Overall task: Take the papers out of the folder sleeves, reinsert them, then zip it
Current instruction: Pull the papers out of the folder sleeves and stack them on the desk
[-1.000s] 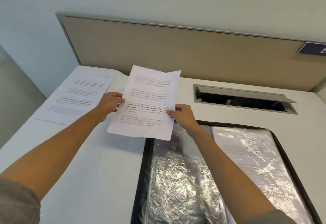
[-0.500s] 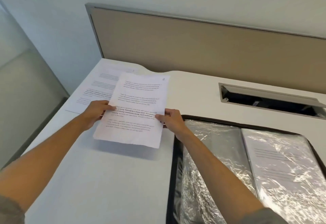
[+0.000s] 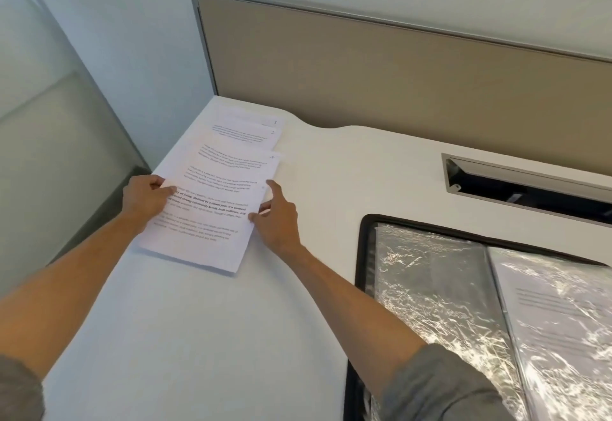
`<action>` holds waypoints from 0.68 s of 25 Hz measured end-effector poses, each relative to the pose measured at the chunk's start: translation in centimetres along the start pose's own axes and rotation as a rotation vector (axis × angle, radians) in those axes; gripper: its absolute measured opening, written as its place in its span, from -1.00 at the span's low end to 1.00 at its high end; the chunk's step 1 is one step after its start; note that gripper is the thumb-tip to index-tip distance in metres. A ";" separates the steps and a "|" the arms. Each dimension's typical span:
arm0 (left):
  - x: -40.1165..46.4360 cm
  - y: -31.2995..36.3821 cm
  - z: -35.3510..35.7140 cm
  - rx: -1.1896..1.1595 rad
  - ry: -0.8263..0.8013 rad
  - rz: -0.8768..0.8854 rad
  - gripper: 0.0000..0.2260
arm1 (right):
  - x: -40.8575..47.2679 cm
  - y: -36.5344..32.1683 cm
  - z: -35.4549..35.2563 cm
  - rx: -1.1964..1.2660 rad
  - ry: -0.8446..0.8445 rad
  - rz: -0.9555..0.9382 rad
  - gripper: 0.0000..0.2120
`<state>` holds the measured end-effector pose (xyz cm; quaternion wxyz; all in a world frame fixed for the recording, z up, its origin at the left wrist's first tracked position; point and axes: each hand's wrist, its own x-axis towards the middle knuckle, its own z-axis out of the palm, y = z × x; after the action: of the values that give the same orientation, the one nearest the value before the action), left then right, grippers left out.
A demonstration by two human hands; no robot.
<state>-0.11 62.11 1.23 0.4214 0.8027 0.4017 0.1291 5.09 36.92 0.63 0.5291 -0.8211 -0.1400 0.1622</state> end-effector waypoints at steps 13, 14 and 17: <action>4.0 -1.2 0.5 0.142 -0.007 0.066 -0.59 | 3.0 0.7 3.4 -0.342 -0.084 -0.055 -0.54; 4.0 -1.2 0.5 0.154 -0.016 0.071 -0.53 | 3.0 0.8 3.5 -0.352 -0.065 -0.064 -0.51; 4.0 -1.2 0.6 0.182 -0.020 0.089 -0.45 | 3.2 0.5 3.5 -0.374 -0.057 -0.043 -0.40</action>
<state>2.15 65.21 -0.63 0.3447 0.8559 0.3717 0.1025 6.54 40.86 -1.60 0.3667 -0.8969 -0.2002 0.1451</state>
